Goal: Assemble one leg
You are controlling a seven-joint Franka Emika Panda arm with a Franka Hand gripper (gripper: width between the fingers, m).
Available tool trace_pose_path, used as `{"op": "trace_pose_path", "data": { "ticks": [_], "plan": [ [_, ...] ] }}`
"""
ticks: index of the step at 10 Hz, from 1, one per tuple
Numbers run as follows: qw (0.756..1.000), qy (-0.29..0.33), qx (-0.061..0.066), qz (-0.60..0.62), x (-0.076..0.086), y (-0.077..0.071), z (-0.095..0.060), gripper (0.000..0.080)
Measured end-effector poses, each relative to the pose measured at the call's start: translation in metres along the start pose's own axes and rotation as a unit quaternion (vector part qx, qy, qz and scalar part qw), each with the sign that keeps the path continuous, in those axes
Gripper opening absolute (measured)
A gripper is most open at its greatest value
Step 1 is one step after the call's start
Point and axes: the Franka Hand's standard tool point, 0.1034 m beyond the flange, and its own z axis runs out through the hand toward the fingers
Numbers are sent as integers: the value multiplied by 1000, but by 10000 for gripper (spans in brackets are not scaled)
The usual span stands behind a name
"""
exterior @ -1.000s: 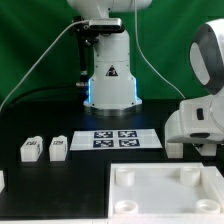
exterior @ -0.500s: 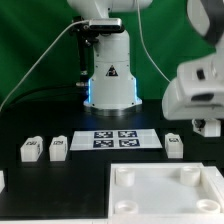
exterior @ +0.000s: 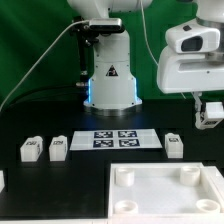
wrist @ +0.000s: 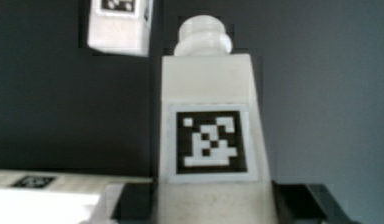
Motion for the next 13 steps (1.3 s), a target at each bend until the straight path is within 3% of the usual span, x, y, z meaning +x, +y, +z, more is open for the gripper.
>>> {"op": "trace_pose_path", "data": {
  "ticks": [2, 4, 5, 6, 7, 8, 9, 12, 13],
  "plan": [
    [996, 93, 12, -14, 1, -1, -3, 294],
    [978, 207, 6, -35, 51, 31, -54, 294],
    [966, 253, 5, -43, 65, 42, -62, 294],
    [956, 290, 17, -27, 70, 40, -67, 294],
    [949, 313, 27, -26, 70, 29, -74, 294],
    [927, 372, 43, -33, 70, 25, -76, 294],
    [922, 384, 44, -30, 65, 27, -64, 294],
    [928, 369, 33, -33, 66, 32, -60, 294],
    [930, 363, 17, -49, 72, 40, -52, 294]
  ]
}}
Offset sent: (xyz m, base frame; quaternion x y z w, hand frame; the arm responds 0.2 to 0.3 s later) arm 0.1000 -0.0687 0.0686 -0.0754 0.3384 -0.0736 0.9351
